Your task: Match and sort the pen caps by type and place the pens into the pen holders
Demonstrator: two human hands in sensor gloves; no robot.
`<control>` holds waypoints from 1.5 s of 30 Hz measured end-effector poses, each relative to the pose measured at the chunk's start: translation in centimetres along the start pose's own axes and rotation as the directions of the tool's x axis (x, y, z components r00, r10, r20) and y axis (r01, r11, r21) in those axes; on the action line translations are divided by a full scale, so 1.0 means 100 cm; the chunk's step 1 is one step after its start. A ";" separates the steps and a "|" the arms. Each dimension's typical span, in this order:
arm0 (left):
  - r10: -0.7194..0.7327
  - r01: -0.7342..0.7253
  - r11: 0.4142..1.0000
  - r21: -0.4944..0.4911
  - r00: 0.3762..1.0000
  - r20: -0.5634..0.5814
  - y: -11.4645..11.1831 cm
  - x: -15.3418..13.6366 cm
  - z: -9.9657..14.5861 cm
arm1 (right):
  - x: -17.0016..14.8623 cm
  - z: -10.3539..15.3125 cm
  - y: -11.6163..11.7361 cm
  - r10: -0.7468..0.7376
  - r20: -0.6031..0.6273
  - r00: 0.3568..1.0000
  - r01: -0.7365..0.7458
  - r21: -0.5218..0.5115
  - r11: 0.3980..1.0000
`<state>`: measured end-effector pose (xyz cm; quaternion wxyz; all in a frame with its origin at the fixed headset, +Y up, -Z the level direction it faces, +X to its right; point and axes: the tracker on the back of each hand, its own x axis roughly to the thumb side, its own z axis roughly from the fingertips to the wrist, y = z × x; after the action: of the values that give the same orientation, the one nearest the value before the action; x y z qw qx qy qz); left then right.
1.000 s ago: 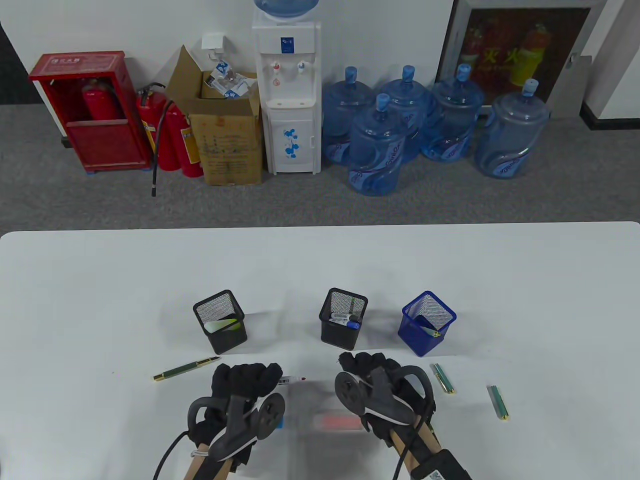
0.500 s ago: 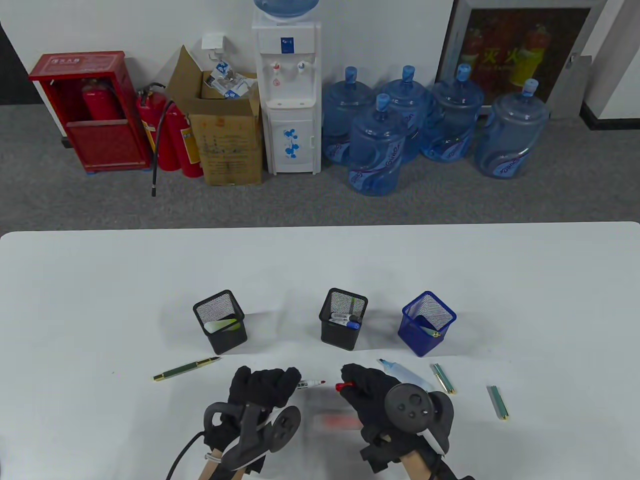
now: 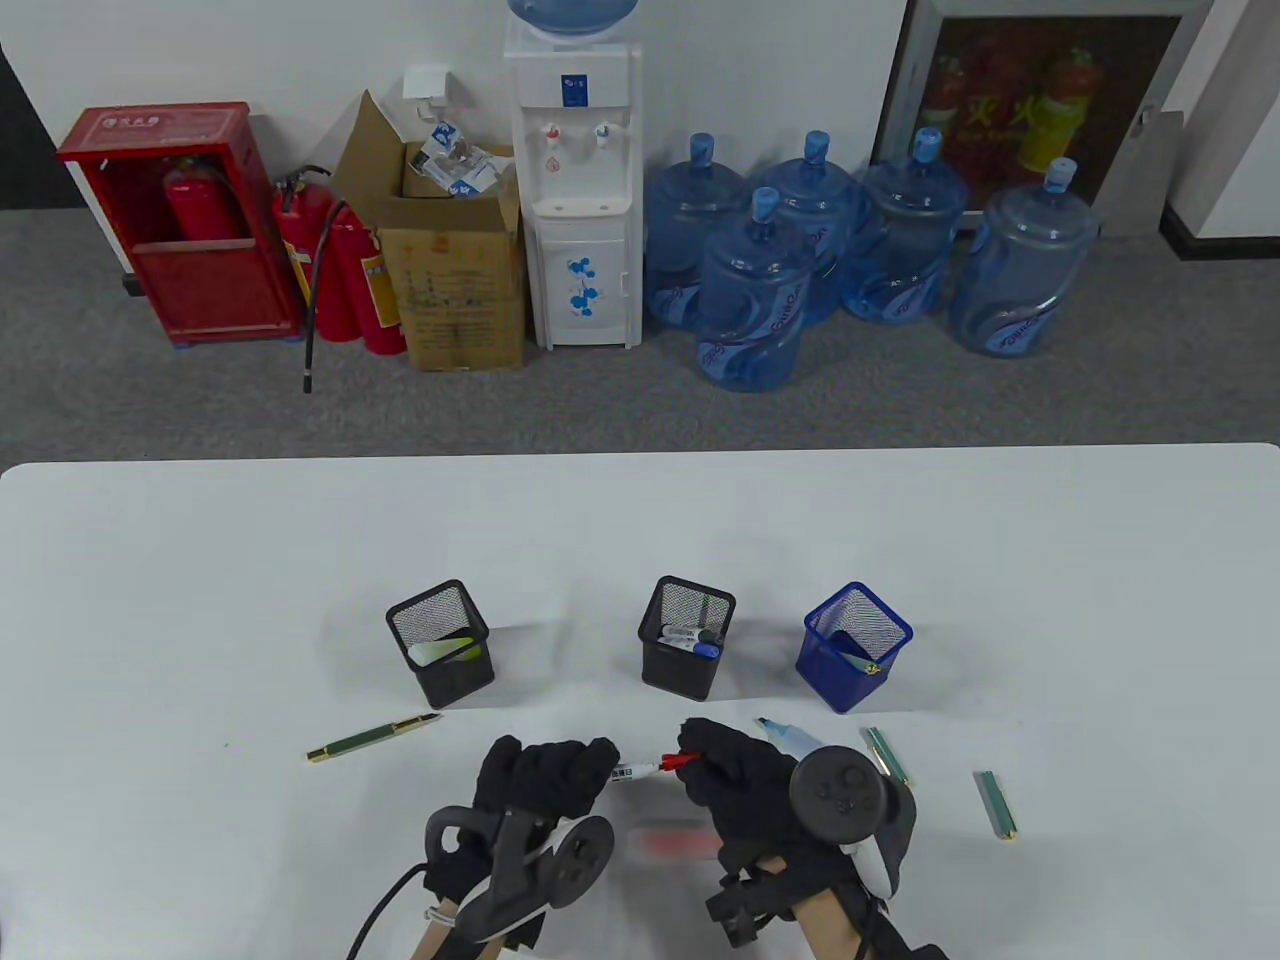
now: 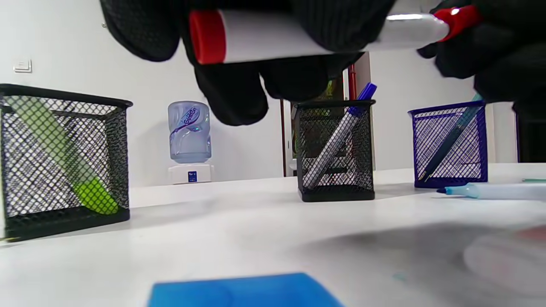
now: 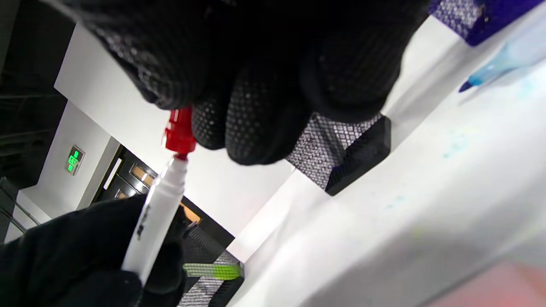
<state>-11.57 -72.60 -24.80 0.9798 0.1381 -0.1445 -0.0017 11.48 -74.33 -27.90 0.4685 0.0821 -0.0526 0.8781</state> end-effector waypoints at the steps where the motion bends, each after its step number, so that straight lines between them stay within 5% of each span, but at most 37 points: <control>1: 0.005 -0.005 1.000 0.000 1.000 0.003 0.001 0.001 0.000 | -0.001 0.000 0.001 -0.004 -0.003 1.000 0.004 0.020 1.000; 17: 0.096 -0.098 0.994 0.043 0.995 0.039 0.007 0.003 0.001 | 0.008 0.003 0.013 0.200 0.129 0.971 -0.206 0.034 0.978; 33: 0.059 -0.071 0.991 0.117 0.993 0.107 0.013 0.011 0.001 | 0.007 -0.008 0.007 0.063 0.066 0.996 -0.074 0.178 0.981; 45: 0.077 -0.077 0.997 0.002 0.997 0.028 0.004 -0.003 -0.002 | 0.038 -0.006 -0.015 0.256 0.146 0.956 -0.252 -0.042 0.967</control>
<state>-11.77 -72.12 -25.00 0.9769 0.1340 -0.1631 0.0343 10.60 -70.32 -27.74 0.3474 0.1352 -0.1080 0.9216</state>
